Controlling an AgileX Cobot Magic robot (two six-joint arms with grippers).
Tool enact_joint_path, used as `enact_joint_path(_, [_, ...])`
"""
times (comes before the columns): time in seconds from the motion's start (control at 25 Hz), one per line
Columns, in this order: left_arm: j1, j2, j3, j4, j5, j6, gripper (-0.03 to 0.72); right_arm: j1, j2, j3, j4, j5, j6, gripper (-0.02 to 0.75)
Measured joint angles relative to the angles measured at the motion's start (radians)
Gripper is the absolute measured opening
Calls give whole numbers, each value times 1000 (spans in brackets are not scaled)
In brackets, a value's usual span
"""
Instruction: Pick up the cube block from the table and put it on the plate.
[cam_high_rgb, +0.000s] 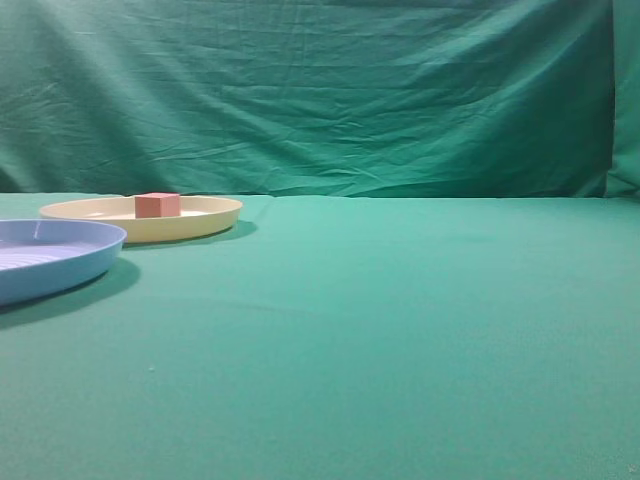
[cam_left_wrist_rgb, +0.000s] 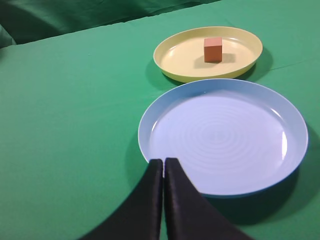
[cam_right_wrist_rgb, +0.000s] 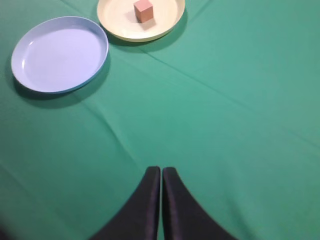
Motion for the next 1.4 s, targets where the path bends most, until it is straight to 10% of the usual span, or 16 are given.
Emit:
enact_joint_path(0.68, [0, 0, 0, 0, 0, 0, 0, -398, -581, 695, -46, -522, 14, 0])
enact_joint_path(1.4, [0, 0, 0, 0, 0, 0, 0, -455, -834, 960, -100, -566, 13, 0])
